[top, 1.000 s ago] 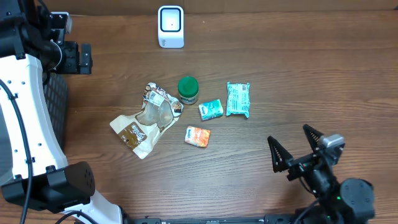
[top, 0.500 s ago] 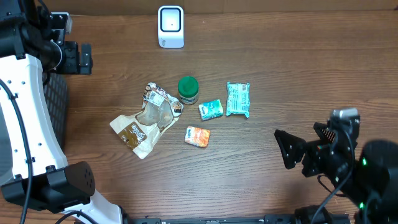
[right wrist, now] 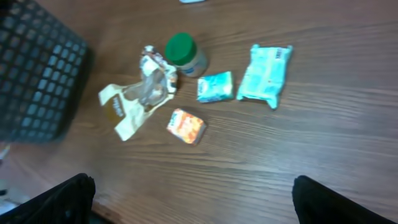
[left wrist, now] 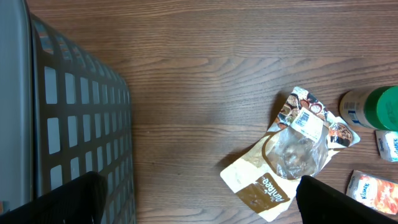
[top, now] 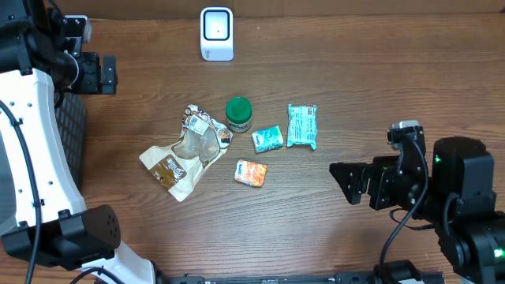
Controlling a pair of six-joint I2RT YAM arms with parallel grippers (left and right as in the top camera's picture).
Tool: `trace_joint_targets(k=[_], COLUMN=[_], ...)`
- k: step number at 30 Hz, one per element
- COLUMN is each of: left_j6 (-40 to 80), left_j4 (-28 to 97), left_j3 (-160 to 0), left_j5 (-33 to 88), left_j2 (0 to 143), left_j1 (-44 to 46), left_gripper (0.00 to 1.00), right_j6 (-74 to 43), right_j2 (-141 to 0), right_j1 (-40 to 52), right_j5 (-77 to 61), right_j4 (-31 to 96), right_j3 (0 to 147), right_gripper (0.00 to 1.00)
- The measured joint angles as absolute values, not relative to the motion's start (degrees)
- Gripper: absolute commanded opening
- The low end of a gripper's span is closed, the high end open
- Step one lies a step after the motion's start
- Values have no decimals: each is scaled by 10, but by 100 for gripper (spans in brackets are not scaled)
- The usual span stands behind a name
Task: Scan the item barcode
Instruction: 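Move the right gripper over the wipes pack and grasp it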
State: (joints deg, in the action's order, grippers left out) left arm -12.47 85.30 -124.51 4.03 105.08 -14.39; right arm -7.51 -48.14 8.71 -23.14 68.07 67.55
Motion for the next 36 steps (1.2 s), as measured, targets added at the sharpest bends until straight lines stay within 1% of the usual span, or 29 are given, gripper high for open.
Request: trace_joint_targets(k=[6, 13, 18, 24, 29, 32, 34, 36], left_j6=[-125, -125, -125, -125, -125, -125, -125, -125], left_j4=[853, 853, 853, 853, 853, 853, 853, 853], left_j3=[-1245, -1245, -1245, -1245, -1245, -1245, -1245, -1245], left_j5=[40, 40, 40, 40, 40, 40, 40, 40], left_j2=[1051, 1051, 1051, 1051, 1051, 1051, 1051, 1051], left_j1=[-144, -144, -144, -144, -144, -144, -144, -144], left_gripper=[100, 100, 100, 100, 100, 99, 99, 99], right_j6=[-78, -98, -116, -129, -130, -126, -123, -121], right_j2=[-517, -690, -794, -868, -920, -936, -947, -961], right_j1=[87, 87, 86, 56, 16, 8, 8, 9], right_j5=[-257, -260, -230, -216, -227, -236, -241, -245], right_j4=[656, 687, 705, 705, 695, 683, 680, 669], right_j3=[679, 790, 866, 872, 872, 872, 872, 872], right_gripper=[100, 100, 100, 91, 88, 86, 78, 75])
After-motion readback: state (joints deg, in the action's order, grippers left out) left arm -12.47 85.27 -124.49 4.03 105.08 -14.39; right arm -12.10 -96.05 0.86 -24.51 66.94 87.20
